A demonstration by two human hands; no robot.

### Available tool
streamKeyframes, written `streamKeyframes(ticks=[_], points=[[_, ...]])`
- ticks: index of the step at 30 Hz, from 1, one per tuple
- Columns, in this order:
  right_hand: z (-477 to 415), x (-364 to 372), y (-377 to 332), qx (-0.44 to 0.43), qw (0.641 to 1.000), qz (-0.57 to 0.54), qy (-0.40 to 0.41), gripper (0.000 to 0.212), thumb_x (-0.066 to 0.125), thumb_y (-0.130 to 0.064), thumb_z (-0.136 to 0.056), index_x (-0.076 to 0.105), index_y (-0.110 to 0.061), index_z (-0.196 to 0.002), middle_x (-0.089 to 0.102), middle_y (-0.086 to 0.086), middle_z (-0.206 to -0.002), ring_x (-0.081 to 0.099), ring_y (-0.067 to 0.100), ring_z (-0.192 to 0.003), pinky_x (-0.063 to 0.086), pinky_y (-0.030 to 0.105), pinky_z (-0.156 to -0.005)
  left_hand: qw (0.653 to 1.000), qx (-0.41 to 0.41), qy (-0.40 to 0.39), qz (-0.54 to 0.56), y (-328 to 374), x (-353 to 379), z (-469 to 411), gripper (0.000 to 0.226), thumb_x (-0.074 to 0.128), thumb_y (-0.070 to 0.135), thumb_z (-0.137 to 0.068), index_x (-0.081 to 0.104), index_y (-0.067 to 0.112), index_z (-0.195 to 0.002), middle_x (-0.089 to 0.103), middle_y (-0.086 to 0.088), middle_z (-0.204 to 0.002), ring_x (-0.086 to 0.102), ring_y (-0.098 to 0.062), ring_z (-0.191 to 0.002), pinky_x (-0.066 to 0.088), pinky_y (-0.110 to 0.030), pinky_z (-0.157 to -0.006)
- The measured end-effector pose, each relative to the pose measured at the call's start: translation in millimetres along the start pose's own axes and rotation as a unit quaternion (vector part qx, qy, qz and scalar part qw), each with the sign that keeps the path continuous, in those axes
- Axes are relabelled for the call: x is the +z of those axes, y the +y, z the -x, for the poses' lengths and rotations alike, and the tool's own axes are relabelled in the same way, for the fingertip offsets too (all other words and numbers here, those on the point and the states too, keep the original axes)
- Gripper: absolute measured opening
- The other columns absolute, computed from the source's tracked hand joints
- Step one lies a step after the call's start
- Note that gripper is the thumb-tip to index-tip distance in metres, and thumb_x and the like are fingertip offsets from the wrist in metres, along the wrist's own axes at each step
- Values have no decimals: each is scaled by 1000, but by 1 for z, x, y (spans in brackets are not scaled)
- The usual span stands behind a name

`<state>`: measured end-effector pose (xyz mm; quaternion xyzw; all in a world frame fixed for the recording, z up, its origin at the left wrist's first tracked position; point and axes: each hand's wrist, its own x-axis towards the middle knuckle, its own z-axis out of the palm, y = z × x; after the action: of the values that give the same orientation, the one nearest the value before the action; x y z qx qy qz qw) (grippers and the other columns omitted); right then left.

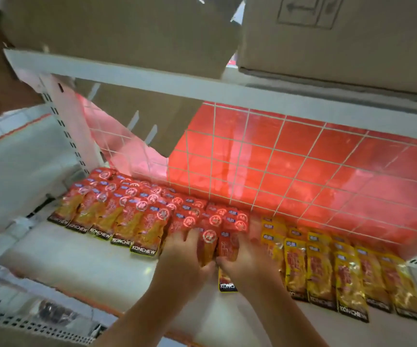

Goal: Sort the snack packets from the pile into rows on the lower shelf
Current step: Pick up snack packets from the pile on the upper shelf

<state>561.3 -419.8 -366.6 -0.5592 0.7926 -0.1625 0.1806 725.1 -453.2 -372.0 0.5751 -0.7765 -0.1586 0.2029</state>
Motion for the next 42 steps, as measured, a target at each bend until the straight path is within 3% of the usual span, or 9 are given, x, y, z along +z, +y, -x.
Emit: streamKeyframes(ticks=[2,6,10,14,17,26,31,39,42], points=[[3,4,-3,2,1000,-14,23,95,69,-63,-77,10,-47,-149,32,0,-163,69,25,-104,56,39,-86,1000,28,-1,4,-7,3,-7,68,80,53,-71,63,22,-128,64,-5,-111,61,-28,-101,54,-39,-89],[6,9,-12,13,997,-36,69,102,75,-57,-77,-9,-61,-133,47,3,-153,70,33,-101,57,43,-86,998,52,-26,1,-16,4,-17,75,76,54,-75,57,23,-140,59,-6,-123,56,-28,-113,51,-39,-98],[6,13,-16,42,996,-40,68,92,72,-59,-81,0,-56,-139,58,0,-140,71,29,-99,58,44,-87,995,97,-5,-27,-24,13,-17,70,90,38,-67,67,10,-127,63,-17,-113,61,-40,-102,57,-50,-88],[4,16,-22,59,996,-14,71,82,70,-50,-84,19,-44,-149,43,-3,-156,70,19,-99,55,32,-83,990,135,28,-35,-25,18,-14,76,100,27,-53,70,8,-120,63,-21,-111,65,-44,-95,59,-53,-82],[3,17,-26,47,995,-39,74,87,74,-37,-85,7,-50,-140,41,-7,-156,70,23,-105,58,41,-89,989,139,20,-46,-26,19,-13,80,103,27,-48,72,8,-120,65,-21,-112,67,-45,-95,61,-53,-79],[-4,20,-18,83,994,-3,66,67,73,-35,-87,39,-33,-145,51,1,-144,66,24,-108,55,37,-92,988,144,20,-47,-25,25,-20,74,100,21,-55,71,4,-121,66,-23,-116,67,-46,-97,61,-53,-76],[-6,21,-15,81,995,-13,65,72,78,-37,-85,39,-31,-145,48,-1,-147,67,21,-107,56,37,-93,987,147,34,-48,-26,26,-19,71,98,18,-57,72,3,-121,66,-23,-115,67,-47,-97,61,-54,-77],[-8,12,-11,87,994,-22,64,57,75,-43,-84,51,-34,-135,62,-3,-120,65,18,-102,56,35,-87,984,164,51,-44,-24,16,-19,59,93,29,-68,73,9,-120,69,-19,-115,66,-43,-95,60,-50,-76],[-6,0,-11,76,993,-38,78,37,71,-44,-85,57,-35,-119,64,-9,-102,65,15,-91,50,27,-68,986,160,49,-19,-20,7,-24,47,79,36,-83,72,14,-124,69,-12,-118,62,-38,-100,58,-47,-82]])
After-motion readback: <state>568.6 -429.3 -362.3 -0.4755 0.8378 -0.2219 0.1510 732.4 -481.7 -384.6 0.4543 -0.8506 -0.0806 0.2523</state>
